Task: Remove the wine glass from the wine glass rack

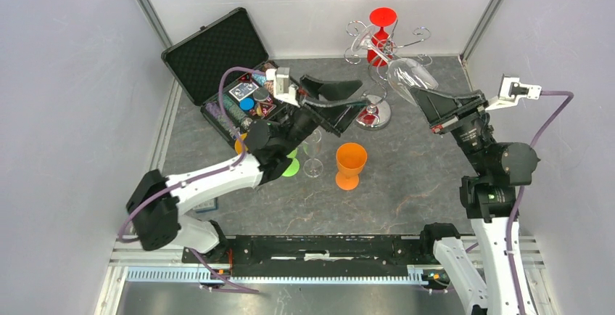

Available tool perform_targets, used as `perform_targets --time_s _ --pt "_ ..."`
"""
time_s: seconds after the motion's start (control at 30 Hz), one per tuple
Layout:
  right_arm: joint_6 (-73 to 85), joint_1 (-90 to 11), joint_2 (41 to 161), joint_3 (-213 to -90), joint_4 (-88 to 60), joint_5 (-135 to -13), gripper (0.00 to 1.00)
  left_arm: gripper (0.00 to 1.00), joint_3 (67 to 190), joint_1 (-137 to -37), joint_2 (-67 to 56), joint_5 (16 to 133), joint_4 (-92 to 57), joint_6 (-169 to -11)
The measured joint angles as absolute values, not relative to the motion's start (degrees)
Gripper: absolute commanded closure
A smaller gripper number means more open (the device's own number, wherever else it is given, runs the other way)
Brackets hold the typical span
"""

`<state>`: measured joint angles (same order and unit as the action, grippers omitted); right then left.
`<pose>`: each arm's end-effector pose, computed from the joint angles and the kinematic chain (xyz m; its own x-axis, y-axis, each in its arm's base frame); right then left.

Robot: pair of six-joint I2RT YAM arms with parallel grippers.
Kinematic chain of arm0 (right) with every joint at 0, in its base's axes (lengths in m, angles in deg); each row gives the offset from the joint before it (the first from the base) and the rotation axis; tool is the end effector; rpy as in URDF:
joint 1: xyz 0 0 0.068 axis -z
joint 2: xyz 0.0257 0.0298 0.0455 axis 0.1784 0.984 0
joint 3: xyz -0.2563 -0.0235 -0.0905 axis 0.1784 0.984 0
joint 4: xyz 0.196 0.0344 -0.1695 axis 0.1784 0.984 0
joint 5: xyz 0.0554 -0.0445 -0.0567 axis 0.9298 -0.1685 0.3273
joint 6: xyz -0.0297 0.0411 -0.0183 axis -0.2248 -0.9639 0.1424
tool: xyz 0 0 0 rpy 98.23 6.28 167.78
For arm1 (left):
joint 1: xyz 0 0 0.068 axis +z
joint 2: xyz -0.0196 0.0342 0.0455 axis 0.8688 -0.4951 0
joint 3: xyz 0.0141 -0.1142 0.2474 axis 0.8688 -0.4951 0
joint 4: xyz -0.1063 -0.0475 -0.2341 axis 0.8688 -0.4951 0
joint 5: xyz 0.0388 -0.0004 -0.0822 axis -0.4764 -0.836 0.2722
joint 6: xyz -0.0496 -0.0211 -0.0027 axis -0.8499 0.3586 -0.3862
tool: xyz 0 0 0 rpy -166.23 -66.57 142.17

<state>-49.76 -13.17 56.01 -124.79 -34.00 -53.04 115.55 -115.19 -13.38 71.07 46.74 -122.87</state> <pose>0.1203 0.0229 0.4368 -0.1550 0.7757 -0.6117 -0.6735 0.3700 0.6399 0.1796 -0.2601 0.4079 -0.3095 -0.7662 -0.5631 0.8837 -0.0131 -0.4679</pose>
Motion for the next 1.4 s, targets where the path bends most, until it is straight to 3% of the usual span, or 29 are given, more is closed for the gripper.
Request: perform_targets --time_s 0.23,0.43,0.7,0.93,1.4 --pt "-36.71 -13.17 57.86 -136.57 -15.99 -48.23 1.0 0.0 105.22 -115.15 0.61 72.67 29.95 -111.85" --pt "-19.7 -13.17 59.44 -145.55 3.66 -44.01 1.0 0.0 103.64 -115.04 11.67 67.18 11.83 -101.53" --pt "2.35 -15.27 61.78 -154.05 28.1 -53.5 1.0 0.0 108.34 -115.02 17.63 57.82 -11.36 -94.3" --pt "8.82 -16.97 61.32 -151.43 34.92 -58.13 1.0 0.0 109.78 -115.02 17.85 55.29 -20.37 -91.83" --pt "13.54 -25.83 64.18 -137.99 42.48 -71.51 1.0 0.0 109.78 -115.02 17.68 54.98 -22.55 -90.1"
